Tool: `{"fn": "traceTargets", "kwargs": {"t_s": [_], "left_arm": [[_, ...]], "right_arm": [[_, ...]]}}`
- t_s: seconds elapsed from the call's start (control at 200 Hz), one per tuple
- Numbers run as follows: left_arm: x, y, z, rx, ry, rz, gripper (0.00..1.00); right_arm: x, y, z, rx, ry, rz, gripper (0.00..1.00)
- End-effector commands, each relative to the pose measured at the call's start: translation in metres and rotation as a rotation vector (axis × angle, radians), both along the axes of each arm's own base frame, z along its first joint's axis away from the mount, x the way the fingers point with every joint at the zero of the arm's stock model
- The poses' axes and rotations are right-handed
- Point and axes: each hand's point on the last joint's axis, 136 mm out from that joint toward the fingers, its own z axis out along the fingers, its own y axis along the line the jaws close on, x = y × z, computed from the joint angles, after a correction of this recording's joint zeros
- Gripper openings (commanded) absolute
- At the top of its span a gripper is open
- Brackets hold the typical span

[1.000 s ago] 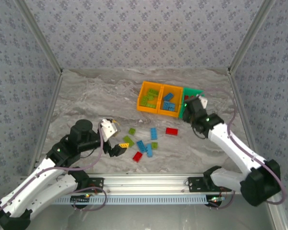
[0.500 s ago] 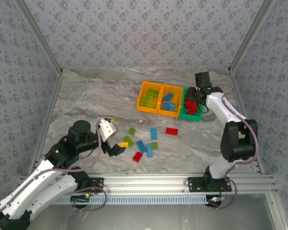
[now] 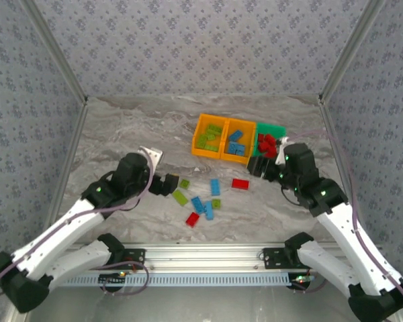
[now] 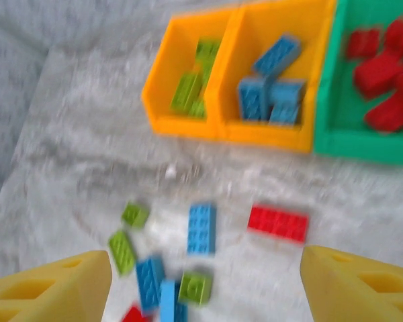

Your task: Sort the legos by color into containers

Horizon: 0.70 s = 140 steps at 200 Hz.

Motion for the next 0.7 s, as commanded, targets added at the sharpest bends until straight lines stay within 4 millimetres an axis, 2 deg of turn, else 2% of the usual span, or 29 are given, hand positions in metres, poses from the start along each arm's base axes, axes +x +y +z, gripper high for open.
{"fn": "traceTargets", "kwargs": {"t_s": [0.0,0.115,0.31,0.46,0.555,0.635,0.695], "left_arm": [[0.014,0.004,-0.016,-0.046,0.149,0.218,0.98],[0.027,-0.02,-0.044,-0.065,0.245,0.22,0.97],[0.042,-0.047,-0.098,0.054,0.345,0.177,0.96],[0.044,-0.07,-0.124,0.091,0.383,0.113,0.93],[0.043,-0.077,-0.143,0.137,0.421,0.091,0.91],[0.042,-0.077,-0.158,0.171,0.451,0.095,0.85],[0.042,-0.076,-0.165,0.179,0.459,0.097,0.76]], "right_arm": [[-0.044,0.027,-0.04,0.037,0.19,0.115,0.87],[-0.062,0.051,-0.059,0.05,0.24,0.181,0.99],[-0.076,0.076,-0.077,-0.025,0.265,0.22,1.0],[-0.08,0.078,-0.089,-0.082,0.289,0.197,1.0],[-0.082,0.076,-0.093,-0.101,0.296,0.174,1.0],[-0.082,0.073,-0.096,-0.108,0.305,0.153,1.0],[-0.083,0.071,-0.095,-0.113,0.308,0.145,1.0]]}}
